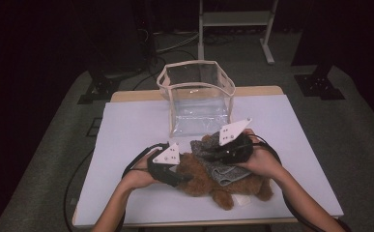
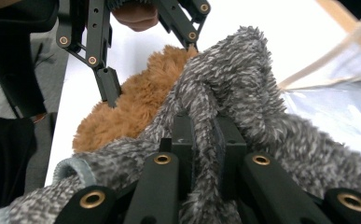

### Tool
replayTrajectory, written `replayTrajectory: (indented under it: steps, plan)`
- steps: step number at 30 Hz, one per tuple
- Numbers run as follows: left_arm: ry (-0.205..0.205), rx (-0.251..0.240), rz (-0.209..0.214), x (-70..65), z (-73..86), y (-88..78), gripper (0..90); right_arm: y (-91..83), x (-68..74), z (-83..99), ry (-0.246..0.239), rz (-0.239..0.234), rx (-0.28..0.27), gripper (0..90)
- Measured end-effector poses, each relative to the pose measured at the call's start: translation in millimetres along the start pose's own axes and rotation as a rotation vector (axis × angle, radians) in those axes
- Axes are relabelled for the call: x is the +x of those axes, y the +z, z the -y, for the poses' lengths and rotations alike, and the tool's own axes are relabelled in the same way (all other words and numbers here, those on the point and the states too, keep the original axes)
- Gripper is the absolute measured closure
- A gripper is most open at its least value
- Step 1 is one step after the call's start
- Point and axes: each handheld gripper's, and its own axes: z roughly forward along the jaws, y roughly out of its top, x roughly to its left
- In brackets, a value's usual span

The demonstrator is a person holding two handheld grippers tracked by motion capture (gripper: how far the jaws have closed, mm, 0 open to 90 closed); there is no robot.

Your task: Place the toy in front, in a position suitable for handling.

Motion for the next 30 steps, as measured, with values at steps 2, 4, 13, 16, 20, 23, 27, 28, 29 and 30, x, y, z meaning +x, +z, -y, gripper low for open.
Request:
replayTrajectory:
  steps: [2,4,13,16,20,23,27,28,29,30]
  plan:
    - [0.008,-0.002,-0.003,-0.7,0.2,-0.4,38.3,-2.1,-1.3,4.4,0.006,-0.008,-0.004,80.2]
    - [0.011,-0.003,-0.009,-1.7,-0.2,-0.1,38.3,-8.7,-2.9,13.1,0.013,-0.002,0.007,80.2]
    - [0.029,-0.016,-0.007,-4.7,-7.0,10.6,38.3,-18.7,-4.6,13.6,0.056,-0.025,-0.033,79.8]
    - [0.039,-0.013,-0.01,-4.9,-7.3,11.2,38.1,-4.4,-5.8,1.5,0.037,-0.044,-0.023,79.4]
    - [0.035,-0.021,-0.009,-5.3,-4.9,10.2,37.6,2.9,-7.9,-0.6,0.035,-0.065,-0.021,78.7]
    - [0.044,-0.015,-0.008,-5.6,-6.3,10.4,37.3,-2.4,-7.7,6.2,0.045,-0.059,-0.019,74.6]
    - [0.045,-0.009,-0.01,-6.1,-6.9,10.2,37.1,-5.4,-5.1,9.2,0.036,-0.043,-0.012,72.9]
    - [0.046,-0.008,-0.01,-6.1,-6.9,10.0,37.1,-5.2,-4.7,8.7,0.041,-0.044,-0.013,71.5]
    - [0.045,-0.009,-0.007,-5.9,-6.8,10.0,37.0,-5.2,-4.8,8.1,0.044,-0.045,-0.018,68.7]
    - [0.044,-0.011,-0.005,-5.7,-6.5,10.0,37.0,-5.5,-5.0,7.6,0.046,-0.046,-0.02,66.5]
